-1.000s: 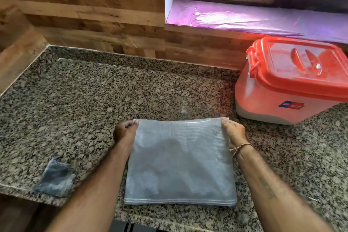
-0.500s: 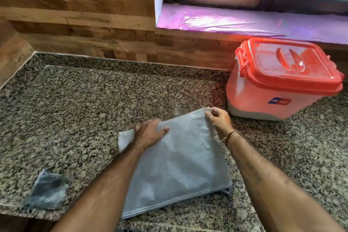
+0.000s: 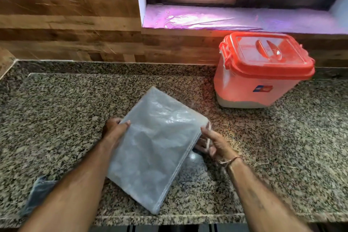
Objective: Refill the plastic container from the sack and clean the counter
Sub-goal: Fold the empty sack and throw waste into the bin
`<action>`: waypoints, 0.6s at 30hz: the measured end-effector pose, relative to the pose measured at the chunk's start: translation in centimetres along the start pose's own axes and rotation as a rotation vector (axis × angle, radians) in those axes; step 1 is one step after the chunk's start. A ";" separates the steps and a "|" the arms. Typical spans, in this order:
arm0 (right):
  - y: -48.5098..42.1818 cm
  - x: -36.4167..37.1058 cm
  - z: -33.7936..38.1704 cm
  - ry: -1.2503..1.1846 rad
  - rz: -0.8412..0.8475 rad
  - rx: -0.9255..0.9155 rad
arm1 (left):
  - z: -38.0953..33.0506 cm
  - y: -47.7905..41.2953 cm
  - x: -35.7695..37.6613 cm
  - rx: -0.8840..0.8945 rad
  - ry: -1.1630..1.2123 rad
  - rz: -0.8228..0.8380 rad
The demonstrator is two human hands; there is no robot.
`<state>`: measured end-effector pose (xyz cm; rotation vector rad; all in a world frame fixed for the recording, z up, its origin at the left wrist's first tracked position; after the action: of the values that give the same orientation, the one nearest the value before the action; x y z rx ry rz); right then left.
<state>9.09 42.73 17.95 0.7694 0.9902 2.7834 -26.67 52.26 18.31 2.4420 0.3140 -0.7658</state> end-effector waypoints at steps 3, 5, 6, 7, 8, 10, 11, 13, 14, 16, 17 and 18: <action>0.7 2.9 -2.5 0.017 -0.024 0.047 | 2.7 -0.4 0.5 -0.135 0.112 0.035; 1.0 4.2 -3.6 0.074 -0.038 0.069 | 3.7 0.5 0.9 -0.186 0.193 0.055; 0.9 4.6 -3.9 0.086 -0.042 0.052 | 4.2 1.1 1.0 -0.195 0.223 0.059; 0.7 5.0 -4.0 0.077 -0.016 0.030 | 4.5 2.0 1.0 -0.206 0.244 0.068; 0.7 5.6 -3.8 0.054 0.021 0.009 | 5.0 2.5 1.0 -0.220 0.242 0.075; 0.4 6.4 -3.5 0.027 0.064 -0.020 | 6.3 3.0 0.7 -0.243 0.231 0.080; 0.4 6.7 -3.4 0.020 0.078 -0.016 | 6.8 3.1 0.5 -0.254 0.246 0.083; 0.4 6.9 -3.5 0.007 0.105 0.000 | 7.3 3.3 0.0 -0.265 0.272 0.102; 0.3 6.9 -3.5 0.015 0.101 0.006 | 7.4 3.4 -0.2 -0.261 0.275 0.110; 0.7 7.0 -3.2 0.098 0.018 0.014 | 7.5 3.6 -0.6 -0.254 0.283 0.110; 0.9 6.9 -3.0 0.150 -0.045 0.019 | 7.6 3.7 -0.8 -0.249 0.298 0.108; 1.2 6.9 -2.9 0.216 -0.088 0.039 | 7.4 4.0 -0.9 -0.240 0.310 0.112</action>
<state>1.83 41.88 19.70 0.4227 1.0857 2.8218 -29.29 44.69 15.56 2.3213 0.3595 -0.2805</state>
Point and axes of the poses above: each hand's wrist, its own y-axis away from the middle knuckle, its own x-axis out of the palm, z = x × y, the point moved 2 cm from there along -y, towards the middle knuckle, and after that the axes turned 3 degrees about -y, right-handed, at the moved point
